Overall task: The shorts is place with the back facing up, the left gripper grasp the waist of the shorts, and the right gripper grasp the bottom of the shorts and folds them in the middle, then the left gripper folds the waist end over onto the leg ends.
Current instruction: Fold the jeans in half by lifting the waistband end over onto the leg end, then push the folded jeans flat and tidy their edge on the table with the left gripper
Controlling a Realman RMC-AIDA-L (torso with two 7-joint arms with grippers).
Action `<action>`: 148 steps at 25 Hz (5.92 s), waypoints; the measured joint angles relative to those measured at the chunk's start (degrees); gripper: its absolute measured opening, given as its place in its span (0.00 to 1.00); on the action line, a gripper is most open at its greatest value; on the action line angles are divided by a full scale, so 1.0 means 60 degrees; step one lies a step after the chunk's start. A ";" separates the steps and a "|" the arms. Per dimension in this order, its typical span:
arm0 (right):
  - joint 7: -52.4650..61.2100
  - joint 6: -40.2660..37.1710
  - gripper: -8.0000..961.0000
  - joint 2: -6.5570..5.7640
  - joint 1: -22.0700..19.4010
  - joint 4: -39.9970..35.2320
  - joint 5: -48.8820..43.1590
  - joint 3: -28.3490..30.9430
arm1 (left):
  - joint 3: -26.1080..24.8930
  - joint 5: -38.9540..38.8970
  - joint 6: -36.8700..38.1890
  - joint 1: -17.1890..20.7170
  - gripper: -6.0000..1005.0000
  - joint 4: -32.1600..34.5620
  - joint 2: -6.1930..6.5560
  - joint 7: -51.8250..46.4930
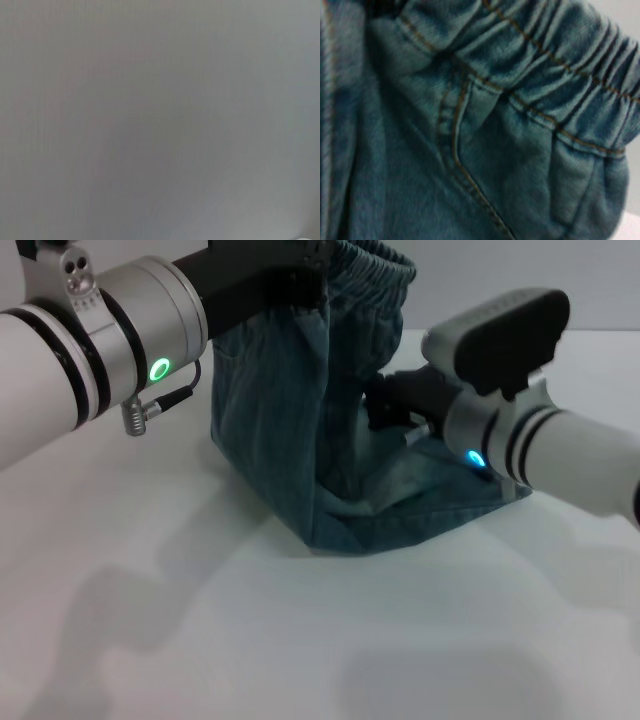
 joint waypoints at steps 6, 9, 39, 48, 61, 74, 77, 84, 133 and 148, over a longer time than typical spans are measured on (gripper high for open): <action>-0.0063 0.0435 0.03 -0.0107 -0.1548 0.1051 -0.0260 0.1186 | 0.0034 -0.0001 0.0062 -0.0102 0.08 0.0135 -0.0019 0.0000; -0.0326 0.0698 0.03 -0.0110 -0.2192 0.1494 -0.0414 0.2042 | 0.0090 0.0000 0.0169 -0.0180 0.08 0.0278 -0.0021 0.0000; -0.1016 0.2510 0.04 -0.0050 -0.3737 0.2581 -0.0957 0.4629 | 0.4499 -0.1600 0.7253 -0.3151 0.10 0.6298 -0.0083 -0.0872; -0.1575 0.2658 0.04 -0.0027 -0.4176 0.2936 -0.0879 0.4762 | 0.4598 -0.1549 0.7700 -0.2984 0.54 0.6739 -0.0085 -0.0910; -0.9369 0.2227 0.04 0.0041 -0.4787 0.3229 0.5856 0.3754 | 0.6678 -0.0793 1.2980 -0.2151 0.68 0.9677 -0.0138 -0.1470; -1.7344 0.6038 0.05 0.0008 -0.5034 0.1009 1.3251 0.3036 | 0.7455 -0.0822 1.1750 -0.1737 0.07 1.0189 -0.0143 -0.2497; -1.7376 0.6148 0.05 0.0005 -0.5071 0.0791 1.3294 0.3024 | 0.7485 -0.0822 1.1413 -0.1695 0.02 1.0180 -0.0141 -0.2775; -1.7379 0.6310 0.05 0.0029 -0.5253 0.0578 1.3333 0.2938 | 0.7351 -0.0827 1.0989 -0.1970 0.01 1.0619 -0.0140 -0.3415; -1.7291 0.6321 0.06 -0.0016 -0.5169 0.0313 1.3909 0.2398 | 0.6516 0.1219 0.9806 -0.2477 0.05 1.1120 -0.0049 -0.6404; -1.7291 0.6393 0.06 0.0008 -0.5348 0.0295 1.3946 0.2393 | 0.6179 0.1211 0.9761 -0.3769 0.07 1.2433 -0.0087 -0.6504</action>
